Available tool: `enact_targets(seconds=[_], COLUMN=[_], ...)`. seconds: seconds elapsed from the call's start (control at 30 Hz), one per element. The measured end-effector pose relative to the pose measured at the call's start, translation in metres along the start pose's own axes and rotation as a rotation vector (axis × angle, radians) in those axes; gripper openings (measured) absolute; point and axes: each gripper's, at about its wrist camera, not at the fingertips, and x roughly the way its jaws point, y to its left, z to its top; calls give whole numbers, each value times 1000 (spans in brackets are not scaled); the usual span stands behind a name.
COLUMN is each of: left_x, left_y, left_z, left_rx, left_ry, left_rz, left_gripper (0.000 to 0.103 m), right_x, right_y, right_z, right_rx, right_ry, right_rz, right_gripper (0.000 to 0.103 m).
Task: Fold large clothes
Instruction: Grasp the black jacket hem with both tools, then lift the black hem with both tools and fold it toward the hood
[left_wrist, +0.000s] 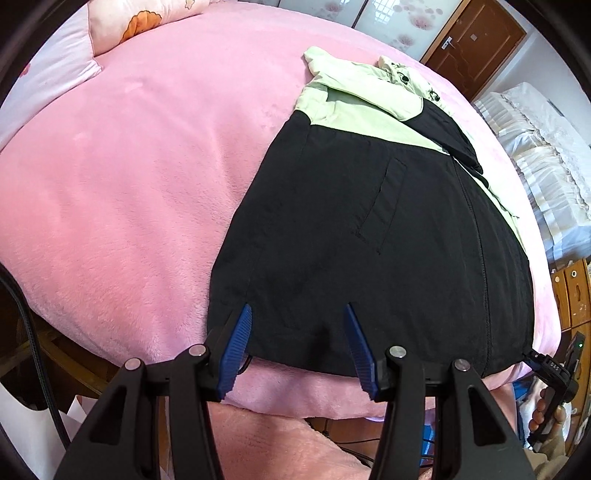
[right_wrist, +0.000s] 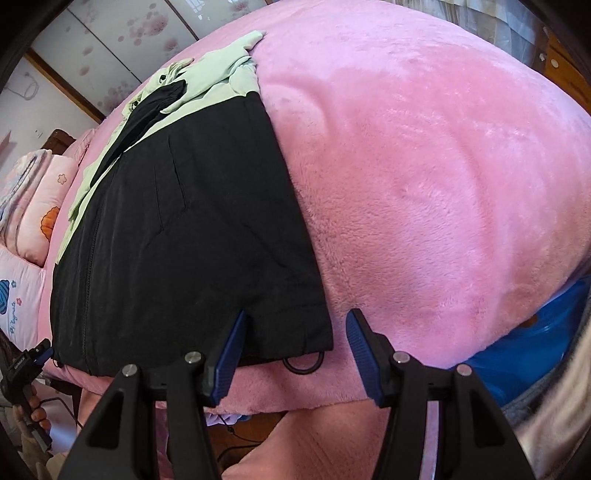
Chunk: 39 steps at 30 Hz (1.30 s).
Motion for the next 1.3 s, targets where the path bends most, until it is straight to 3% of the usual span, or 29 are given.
enact_targets(seconds=[0.2, 0.33, 0.6, 0.77, 0.9, 1.0, 1.07, 1.13, 1.2, 1.3], left_x=[0, -6, 11, 32, 41, 44, 44, 43, 40, 35], left_y=[-2, -5, 18, 29, 29, 24, 18, 7, -2, -15], left_z=[2, 8, 17, 18, 18, 17, 16, 16, 17, 21], left_rx=[24, 70, 15, -4, 0, 15, 32, 72, 96, 105], left_ry=[13, -5, 46, 95, 98, 96, 95, 98, 100, 110], left_rz=[1, 63, 39, 24, -1, 22, 44, 92, 111, 146], left_gripper=[51, 51, 56, 57, 66, 66, 59, 31, 12, 9], right_x=[3, 5, 10, 11, 14, 17, 18, 19, 18, 13], right_y=[-2, -2, 4, 5, 9, 14, 19, 24, 31, 45], right_z=[0, -2, 1, 2, 4, 6, 7, 7, 8, 13], right_rx=[9, 3, -22, -33, -41, -56, -80, -96, -118, -167], right_ry=[13, 23, 31, 36, 39, 42, 43, 51, 61, 61], right_rz=[25, 34, 28, 20, 9, -3, -1, -10, -3, -28], right_gripper=[60, 64, 71, 72, 72, 70, 61, 51, 29, 15])
